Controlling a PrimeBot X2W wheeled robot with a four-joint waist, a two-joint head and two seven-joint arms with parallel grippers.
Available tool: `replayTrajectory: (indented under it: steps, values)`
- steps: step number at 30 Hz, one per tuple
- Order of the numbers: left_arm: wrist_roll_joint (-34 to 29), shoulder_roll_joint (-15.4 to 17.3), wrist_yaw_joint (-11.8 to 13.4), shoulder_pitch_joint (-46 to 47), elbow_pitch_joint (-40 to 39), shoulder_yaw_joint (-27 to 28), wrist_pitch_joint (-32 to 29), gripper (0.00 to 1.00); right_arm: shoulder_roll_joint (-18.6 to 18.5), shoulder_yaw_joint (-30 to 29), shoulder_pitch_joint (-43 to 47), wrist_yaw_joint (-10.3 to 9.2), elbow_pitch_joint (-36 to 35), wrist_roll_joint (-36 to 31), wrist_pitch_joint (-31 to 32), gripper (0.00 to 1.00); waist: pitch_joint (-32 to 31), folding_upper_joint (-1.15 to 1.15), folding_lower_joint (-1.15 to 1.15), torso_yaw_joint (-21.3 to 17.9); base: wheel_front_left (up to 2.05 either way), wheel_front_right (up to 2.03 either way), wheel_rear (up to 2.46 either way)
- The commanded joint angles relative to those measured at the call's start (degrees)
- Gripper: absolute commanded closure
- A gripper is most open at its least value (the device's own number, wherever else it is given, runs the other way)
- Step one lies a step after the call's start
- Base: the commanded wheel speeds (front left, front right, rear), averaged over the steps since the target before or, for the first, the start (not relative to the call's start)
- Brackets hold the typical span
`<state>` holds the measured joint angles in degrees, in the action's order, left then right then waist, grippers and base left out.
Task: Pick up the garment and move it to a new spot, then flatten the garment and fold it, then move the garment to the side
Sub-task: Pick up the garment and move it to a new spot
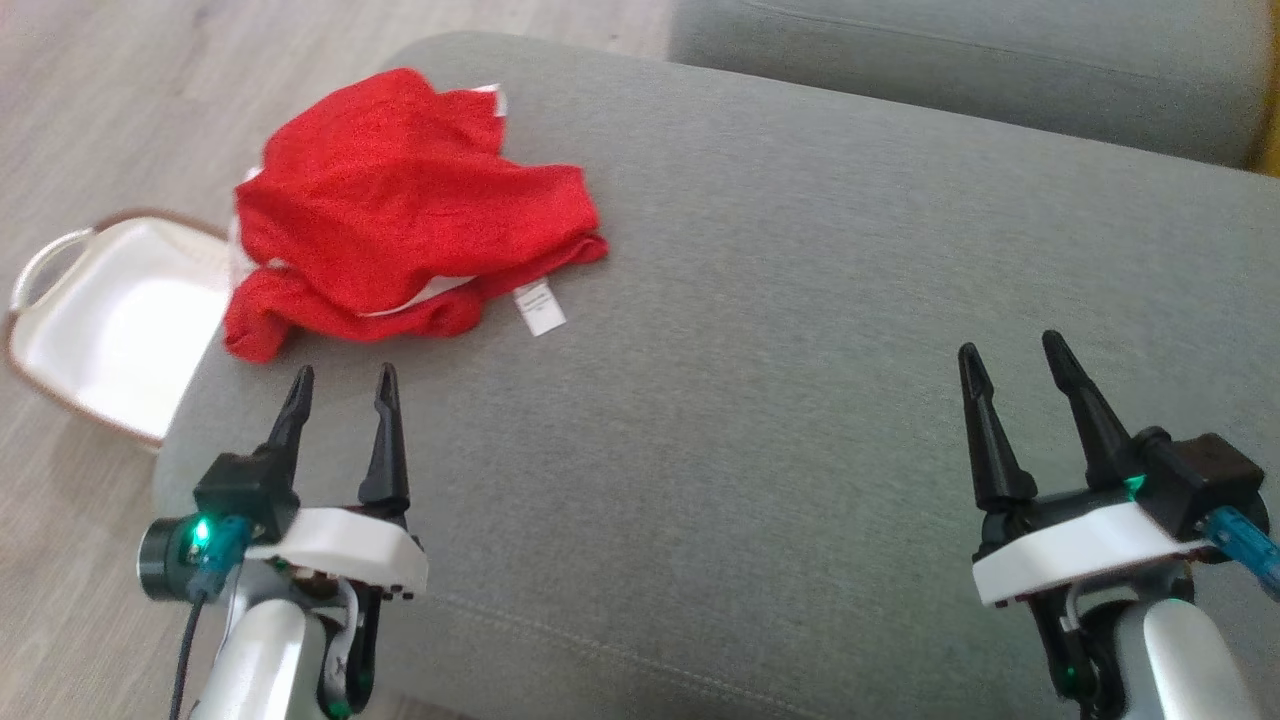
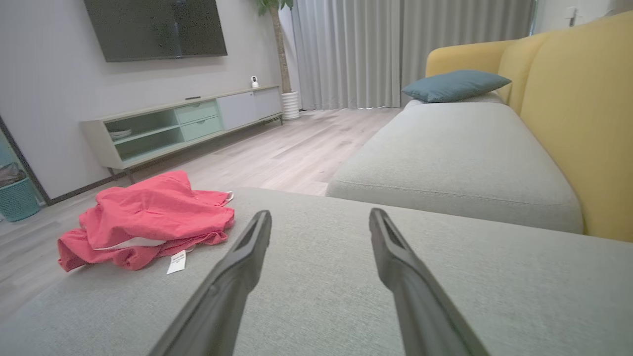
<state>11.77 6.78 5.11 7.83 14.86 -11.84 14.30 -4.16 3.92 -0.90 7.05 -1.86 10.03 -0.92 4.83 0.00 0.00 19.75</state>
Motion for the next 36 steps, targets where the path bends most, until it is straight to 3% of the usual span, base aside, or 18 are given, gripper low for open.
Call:
replayTrajectory:
  steps: [1,16,23,29,36]
  values:
    - [0.6,0.9,0.4,2.5,-2.1,2.6,0.7,0.00,-0.6,1.5,-2.7,0.44,-2.5,-0.2,0.2,0.00,-0.1,0.00,0.00,1.8,0.00,0.00,0.00]
    - [0.1,0.2,0.1,2.3,-4.5,4.4,0.7,0.00,-1.1,1.3,-2.8,0.44,-3.8,-0.5,1.6,0.00,1.6,0.00,0.00,2.9,0.00,0.00,0.00]
    - [0.2,-0.2,-0.5,8.1,-2.6,5.2,0.7,0.00,-2.7,1.3,-5.2,0.44,-6.5,-1.2,3.8,0.00,7.4,0.00,0.00,0.8,0.00,0.00,0.00]
    - [2.3,1.3,-2.5,18.6,6.7,6.9,-0.7,0.00,-4.5,1.4,-8.4,0.44,-9.1,-1.5,5.7,0.00,14.0,0.00,0.00,-1.7,0.00,0.00,0.00]
    - [6.0,4.4,-5.3,33.0,24.7,9.4,-5.9,0.00,-5.8,1.7,-10.6,0.44,-10.6,-1.4,7.2,0.00,20.2,0.00,0.00,-4.0,0.00,0.00,0.00]
